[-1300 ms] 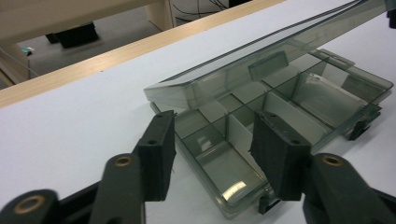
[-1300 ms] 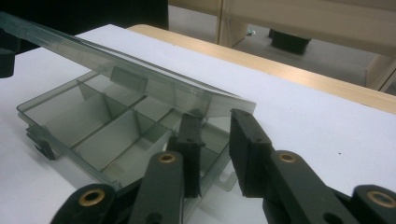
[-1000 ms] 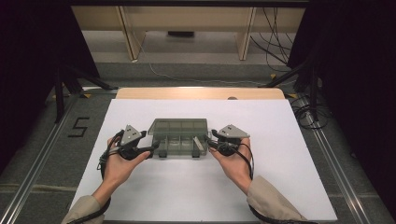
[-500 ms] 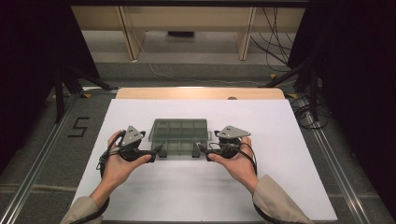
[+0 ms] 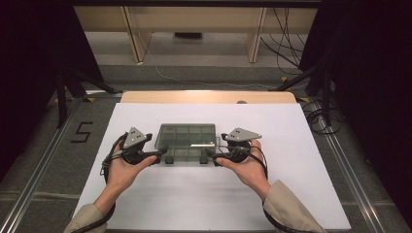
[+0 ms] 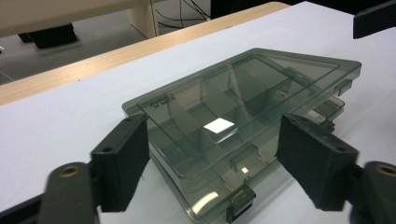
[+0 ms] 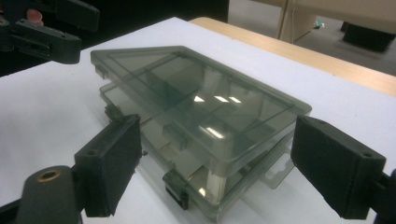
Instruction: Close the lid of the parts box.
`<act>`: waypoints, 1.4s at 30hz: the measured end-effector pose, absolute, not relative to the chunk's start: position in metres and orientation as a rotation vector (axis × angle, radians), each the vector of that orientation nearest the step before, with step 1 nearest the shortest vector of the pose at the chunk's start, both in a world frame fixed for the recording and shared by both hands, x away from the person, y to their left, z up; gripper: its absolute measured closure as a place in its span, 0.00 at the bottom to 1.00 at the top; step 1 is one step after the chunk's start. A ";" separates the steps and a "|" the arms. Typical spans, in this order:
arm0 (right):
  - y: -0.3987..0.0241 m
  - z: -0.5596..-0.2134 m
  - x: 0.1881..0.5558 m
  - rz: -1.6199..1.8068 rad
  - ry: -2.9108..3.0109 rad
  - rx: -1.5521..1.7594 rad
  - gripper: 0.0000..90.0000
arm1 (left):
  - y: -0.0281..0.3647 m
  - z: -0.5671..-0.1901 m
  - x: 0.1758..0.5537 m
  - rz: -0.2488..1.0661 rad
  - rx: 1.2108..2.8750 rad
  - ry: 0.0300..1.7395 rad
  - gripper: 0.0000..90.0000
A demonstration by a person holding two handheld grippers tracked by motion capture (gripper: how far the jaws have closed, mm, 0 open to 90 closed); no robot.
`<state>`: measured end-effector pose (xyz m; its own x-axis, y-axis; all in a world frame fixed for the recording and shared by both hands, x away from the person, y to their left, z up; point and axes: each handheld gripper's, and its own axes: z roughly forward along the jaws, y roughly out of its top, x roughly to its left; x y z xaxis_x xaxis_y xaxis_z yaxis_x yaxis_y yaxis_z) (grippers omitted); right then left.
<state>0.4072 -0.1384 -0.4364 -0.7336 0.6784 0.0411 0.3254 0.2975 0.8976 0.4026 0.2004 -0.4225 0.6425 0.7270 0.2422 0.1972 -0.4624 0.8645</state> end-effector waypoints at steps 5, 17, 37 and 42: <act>-0.142 -0.432 0.410 1.431 2.198 0.919 0.24 | 0.200 -0.418 0.402 0.772 1.968 0.720 0.43; -0.148 -0.429 0.415 1.442 2.132 0.950 0.71 | 0.195 -0.415 0.407 0.773 2.023 0.752 0.92; -0.136 -0.435 0.412 1.363 2.229 0.972 1.00 | 0.196 -0.423 0.414 0.755 2.123 0.755 1.00; -0.133 -0.439 0.412 1.337 2.261 0.971 1.00 | 0.196 -0.424 0.414 0.743 2.132 0.754 1.00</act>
